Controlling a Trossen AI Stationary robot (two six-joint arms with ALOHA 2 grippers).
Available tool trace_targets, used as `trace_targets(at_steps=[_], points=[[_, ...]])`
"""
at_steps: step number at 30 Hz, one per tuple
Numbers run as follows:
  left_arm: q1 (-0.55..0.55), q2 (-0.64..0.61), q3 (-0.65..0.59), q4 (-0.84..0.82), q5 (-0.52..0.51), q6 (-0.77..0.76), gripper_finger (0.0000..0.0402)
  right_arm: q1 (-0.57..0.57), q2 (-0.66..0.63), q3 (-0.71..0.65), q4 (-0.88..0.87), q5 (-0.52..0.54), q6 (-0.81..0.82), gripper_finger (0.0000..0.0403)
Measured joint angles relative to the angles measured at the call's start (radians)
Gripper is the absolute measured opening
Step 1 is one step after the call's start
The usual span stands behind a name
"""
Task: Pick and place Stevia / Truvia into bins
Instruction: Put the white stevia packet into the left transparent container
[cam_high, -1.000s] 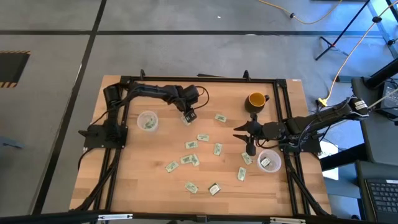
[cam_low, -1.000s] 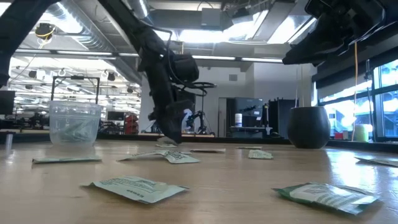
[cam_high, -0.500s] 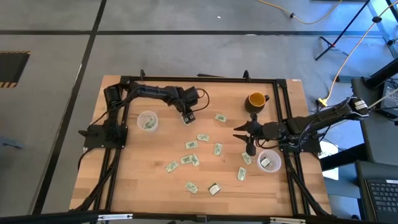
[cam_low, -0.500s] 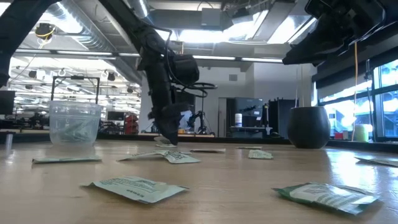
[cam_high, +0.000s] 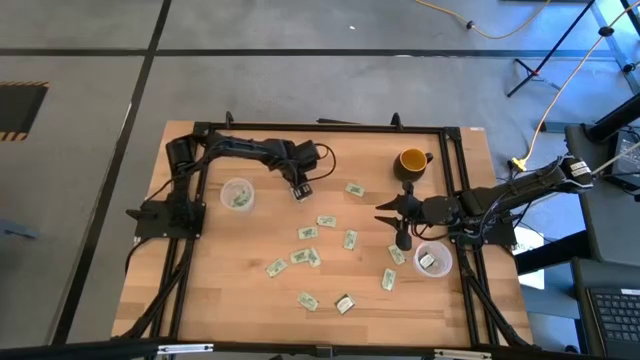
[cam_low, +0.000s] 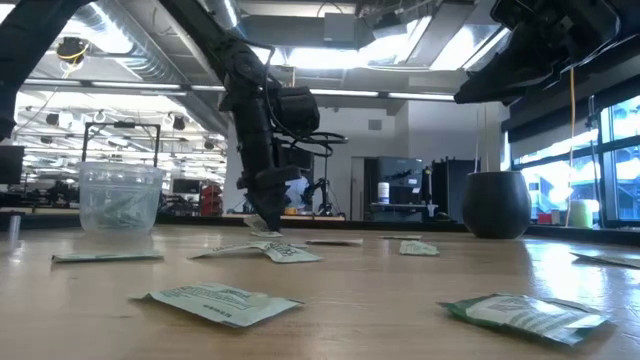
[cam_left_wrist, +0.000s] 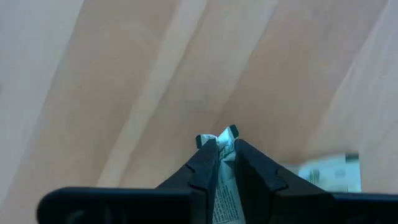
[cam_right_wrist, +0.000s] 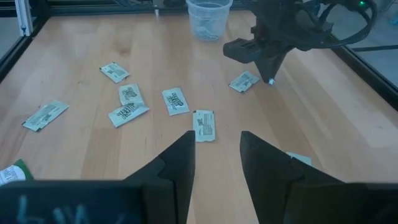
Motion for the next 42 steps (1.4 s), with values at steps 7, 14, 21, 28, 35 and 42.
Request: trace_targets(at_steps=[7,14,21,28,35,42], points=[[-0.004,-0.083,0.001,-0.062,0.015,-0.001,0.0039,0.000,0.000,0.000,-0.003,0.000,0.000,0.0131],[-0.023,-0.233,0.001,-0.223,0.017,-0.013,0.0040,0.000,0.001,0.000,-0.004,0.000,0.000,0.0131],[-0.085,-0.399,0.002,-0.486,0.017,-0.148,0.0042,0.000,0.001,0.000,-0.007,0.000,0.003,0.0131],[-0.158,-0.507,-0.001,-0.644,-0.085,-0.296,0.0042,0.000,0.001,0.000,-0.008,0.000,0.005,0.0131],[-0.188,-0.545,-0.111,-0.654,-0.106,-0.382,0.0043,0.000,0.000,0.000,-0.007,0.000,0.006,0.0131],[-0.187,-0.545,-0.237,-0.652,-0.107,-0.423,0.0043,0.000,0.000,0.000,-0.007,0.000,0.007,0.0131]])
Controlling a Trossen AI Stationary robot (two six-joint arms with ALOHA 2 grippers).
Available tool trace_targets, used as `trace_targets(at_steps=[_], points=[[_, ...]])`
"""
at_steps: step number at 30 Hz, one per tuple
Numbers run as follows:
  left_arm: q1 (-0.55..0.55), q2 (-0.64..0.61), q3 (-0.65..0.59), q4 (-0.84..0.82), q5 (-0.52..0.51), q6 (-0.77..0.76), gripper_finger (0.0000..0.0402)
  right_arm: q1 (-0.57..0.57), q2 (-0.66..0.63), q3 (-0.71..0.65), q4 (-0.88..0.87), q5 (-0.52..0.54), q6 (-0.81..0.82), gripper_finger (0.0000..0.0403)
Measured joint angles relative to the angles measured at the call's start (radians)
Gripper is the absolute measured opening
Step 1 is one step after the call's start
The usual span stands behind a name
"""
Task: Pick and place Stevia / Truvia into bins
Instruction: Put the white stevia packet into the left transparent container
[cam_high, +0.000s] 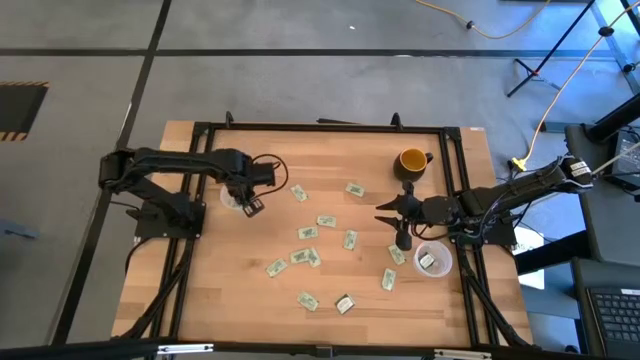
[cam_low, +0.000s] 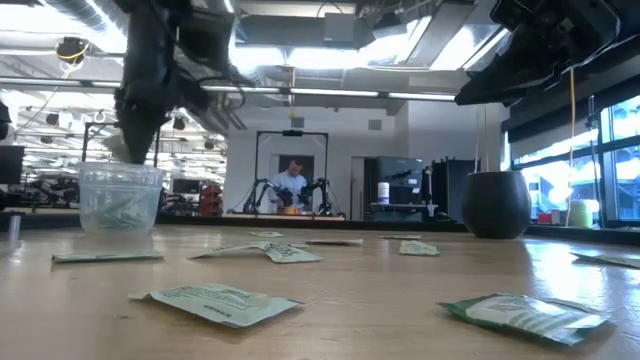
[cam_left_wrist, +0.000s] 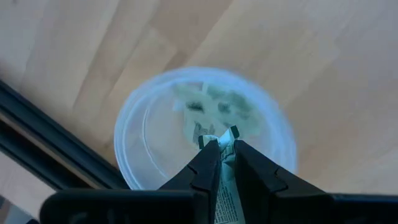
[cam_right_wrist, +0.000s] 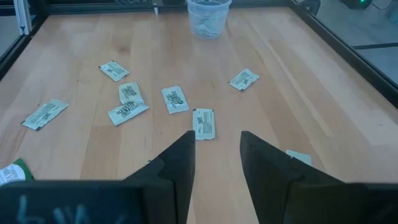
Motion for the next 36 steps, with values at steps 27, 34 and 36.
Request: trace_targets(at_steps=[27,34,36], points=[[0.016,0.006,0.097,0.245,-0.030,0.147,0.0110,0.000,0.000,0.000,0.000,0.000,0.000,0.0131],[-0.007,0.092,0.097,0.516,0.103,0.586,0.0131,0.000,0.000,0.000,0.000,0.000,-0.001,0.0131],[-0.010,0.120,0.097,0.551,0.107,0.639,0.0143,0.000,0.000,0.000,0.000,0.000,-0.001,0.0131]])
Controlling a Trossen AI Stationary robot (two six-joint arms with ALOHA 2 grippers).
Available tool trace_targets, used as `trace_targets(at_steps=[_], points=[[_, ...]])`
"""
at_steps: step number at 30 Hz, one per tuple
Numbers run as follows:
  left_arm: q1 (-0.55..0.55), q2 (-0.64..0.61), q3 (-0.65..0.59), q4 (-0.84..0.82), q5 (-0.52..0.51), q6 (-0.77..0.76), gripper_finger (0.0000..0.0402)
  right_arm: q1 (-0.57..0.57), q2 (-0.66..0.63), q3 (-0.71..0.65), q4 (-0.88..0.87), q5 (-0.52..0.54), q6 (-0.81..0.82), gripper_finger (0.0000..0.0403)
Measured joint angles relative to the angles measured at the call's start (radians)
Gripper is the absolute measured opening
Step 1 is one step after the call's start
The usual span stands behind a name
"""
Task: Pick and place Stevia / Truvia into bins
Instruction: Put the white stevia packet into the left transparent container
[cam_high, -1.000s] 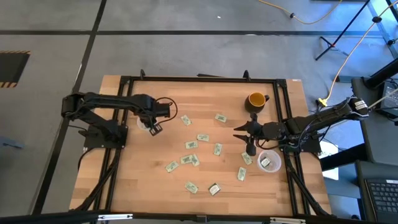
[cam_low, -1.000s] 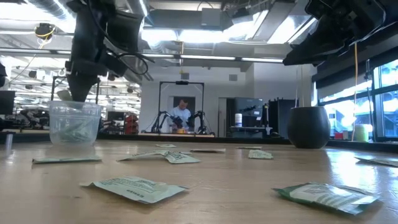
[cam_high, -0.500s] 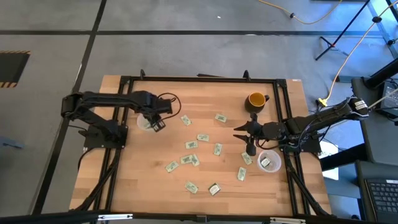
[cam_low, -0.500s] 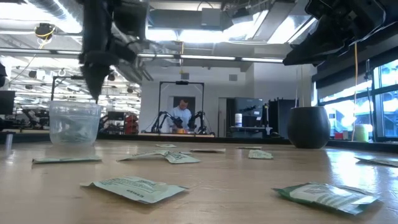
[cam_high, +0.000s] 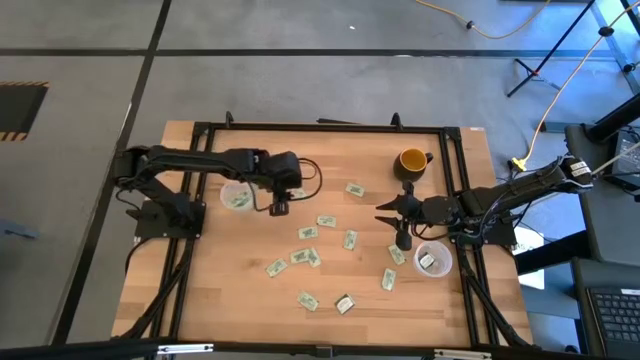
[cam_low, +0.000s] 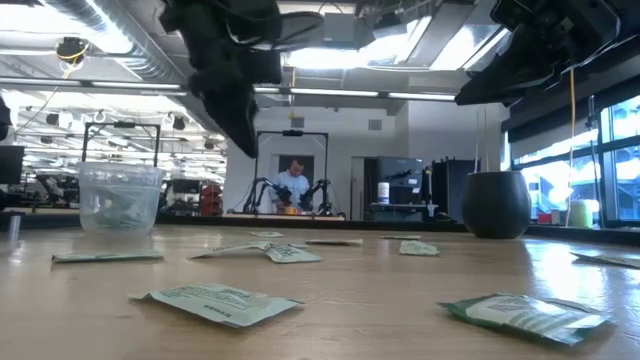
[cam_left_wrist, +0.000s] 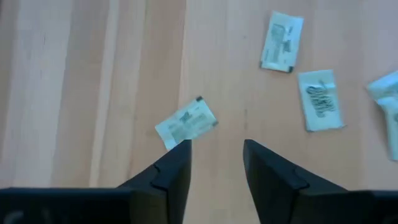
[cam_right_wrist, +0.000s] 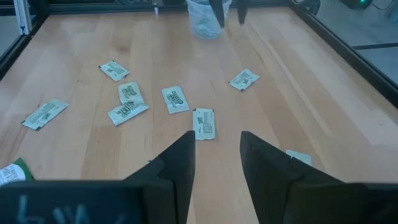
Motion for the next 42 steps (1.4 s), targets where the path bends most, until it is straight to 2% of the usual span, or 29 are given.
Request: trace_targets(at_steps=[5,10,21,28,37,42], points=[[0.001,0.088,0.000,0.063,-0.009,0.101,0.0176,0.000,0.000,-0.001,0.000,0.000,-0.002,0.0131],[0.008,0.188,0.000,0.201,-0.015,0.107,0.0192,0.000,0.000,-0.001,0.000,0.000,-0.002,0.0131],[0.069,0.324,0.000,0.196,-0.038,0.103,0.0193,0.000,0.000,-0.001,0.000,0.000,-0.004,0.0131],[0.098,0.347,0.005,0.174,0.028,0.070,0.0193,0.000,0.000,-0.001,0.000,0.000,-0.006,0.0131],[0.098,0.344,0.003,0.144,0.124,0.022,0.0149,0.000,0.000,-0.001,0.000,0.000,-0.006,0.0131],[0.097,0.344,0.003,0.140,0.130,0.021,0.0120,0.000,0.000,-0.001,0.000,0.000,-0.006,0.0131]])
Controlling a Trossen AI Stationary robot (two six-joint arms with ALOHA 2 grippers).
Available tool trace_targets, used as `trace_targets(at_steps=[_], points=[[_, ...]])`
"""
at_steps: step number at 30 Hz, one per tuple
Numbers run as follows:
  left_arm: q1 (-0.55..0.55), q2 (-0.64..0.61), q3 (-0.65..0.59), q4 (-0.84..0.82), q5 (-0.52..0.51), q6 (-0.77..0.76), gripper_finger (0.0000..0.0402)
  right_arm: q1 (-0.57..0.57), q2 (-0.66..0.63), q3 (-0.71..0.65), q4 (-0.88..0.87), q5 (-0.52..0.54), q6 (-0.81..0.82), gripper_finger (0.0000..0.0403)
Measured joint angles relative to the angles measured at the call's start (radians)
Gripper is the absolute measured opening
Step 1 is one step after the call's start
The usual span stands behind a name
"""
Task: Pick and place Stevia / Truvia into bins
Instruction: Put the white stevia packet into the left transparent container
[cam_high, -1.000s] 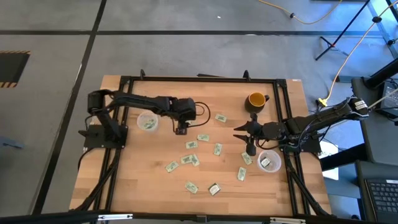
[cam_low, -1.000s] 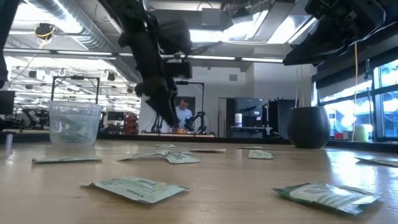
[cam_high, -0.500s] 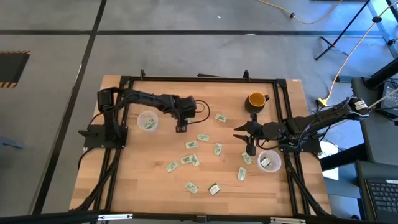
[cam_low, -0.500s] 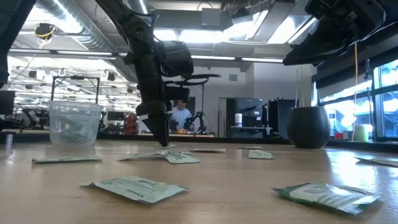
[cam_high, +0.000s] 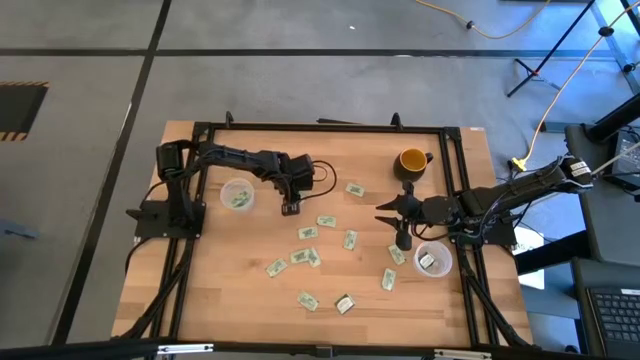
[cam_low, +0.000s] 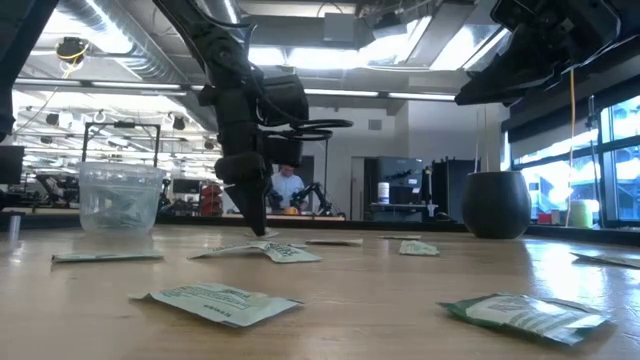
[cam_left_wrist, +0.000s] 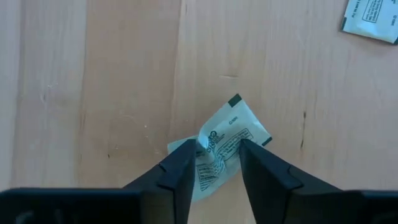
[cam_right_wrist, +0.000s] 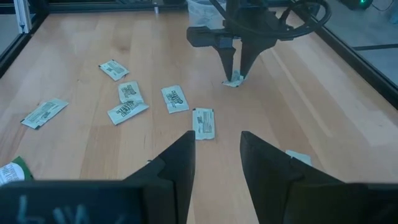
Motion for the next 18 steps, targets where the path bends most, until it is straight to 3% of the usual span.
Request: trace_targets(at_steps=[18], points=[[-0.001,-0.025,-0.008,-0.042,-0.004,-0.001,0.0039,0.000,0.000,0.000,0.000,0.000,0.000,0.0131]])
